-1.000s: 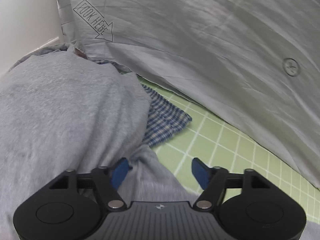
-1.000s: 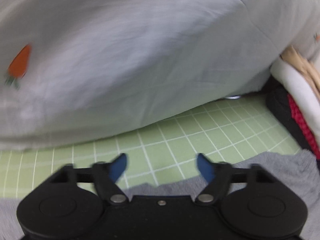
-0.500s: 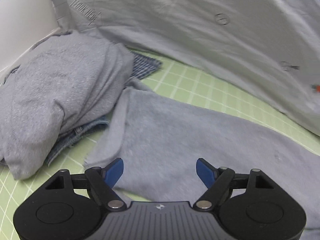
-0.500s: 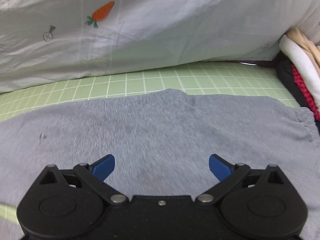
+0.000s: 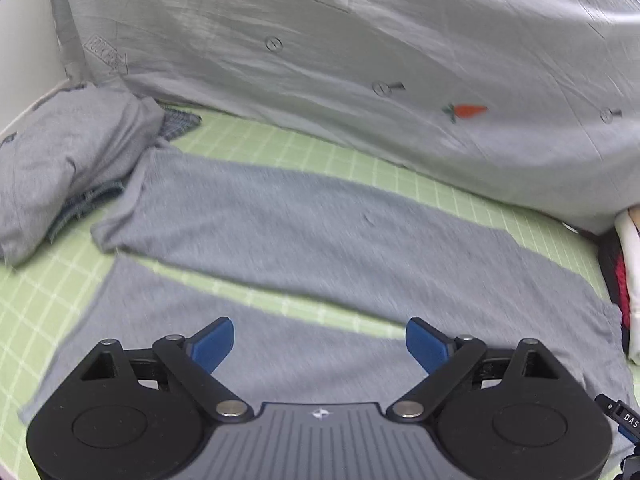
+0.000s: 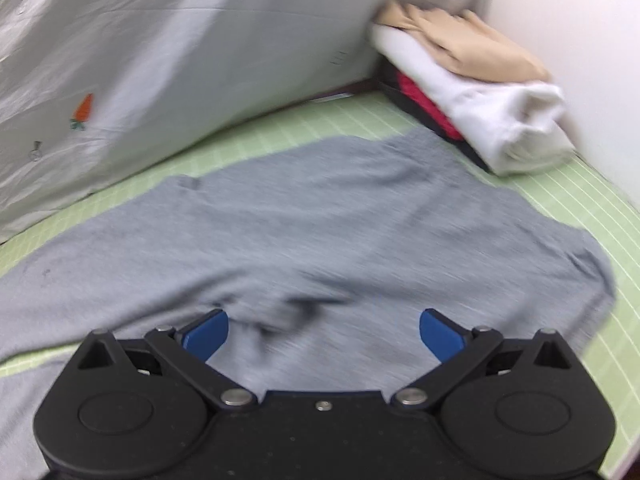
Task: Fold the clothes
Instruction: 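Grasp the grey sweatpants waistband corner with the right gripper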
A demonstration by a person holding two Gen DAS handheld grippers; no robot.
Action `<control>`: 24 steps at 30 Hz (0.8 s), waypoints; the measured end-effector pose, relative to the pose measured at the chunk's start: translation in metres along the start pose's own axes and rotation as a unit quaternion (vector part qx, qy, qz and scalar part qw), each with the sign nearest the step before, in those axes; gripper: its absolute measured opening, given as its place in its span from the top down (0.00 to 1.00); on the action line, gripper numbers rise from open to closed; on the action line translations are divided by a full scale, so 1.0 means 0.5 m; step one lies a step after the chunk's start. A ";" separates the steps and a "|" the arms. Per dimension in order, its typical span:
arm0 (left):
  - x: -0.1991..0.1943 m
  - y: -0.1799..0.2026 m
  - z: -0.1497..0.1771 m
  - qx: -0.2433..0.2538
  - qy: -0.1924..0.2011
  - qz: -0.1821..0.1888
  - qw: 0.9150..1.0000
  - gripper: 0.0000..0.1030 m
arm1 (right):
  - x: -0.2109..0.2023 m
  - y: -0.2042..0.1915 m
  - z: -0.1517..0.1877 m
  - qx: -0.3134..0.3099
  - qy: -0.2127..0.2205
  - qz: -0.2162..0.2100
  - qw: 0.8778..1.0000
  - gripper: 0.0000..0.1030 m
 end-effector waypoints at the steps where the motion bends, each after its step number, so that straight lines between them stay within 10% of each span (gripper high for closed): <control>1: -0.011 0.018 0.020 0.001 -0.004 0.002 1.000 0.10 | -0.003 0.036 0.010 0.006 -0.006 0.010 1.000 0.00; 15: -0.098 0.201 0.236 -0.006 -0.046 -0.027 0.999 0.10 | 0.070 0.438 -0.069 0.021 -0.015 0.072 0.997 0.02; 20: -0.115 0.206 0.277 -0.018 -0.058 -0.057 0.997 0.10 | 0.129 0.486 -0.098 0.024 -0.031 0.029 0.999 0.34; 24: -0.124 0.195 0.286 -0.038 -0.060 -0.074 0.995 0.10 | 0.132 0.472 -0.114 -0.051 -0.024 0.008 0.998 0.79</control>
Point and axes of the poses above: each gripper's, at about its wrist camera, not at the fingertips, and x roughly the way its jaws point, y to its right, z to its underside, the point moved 8 cm from there along x, roughly the way its jaws point, and after that the axes turned 5 degrees about -z, right-handed, at the moved point
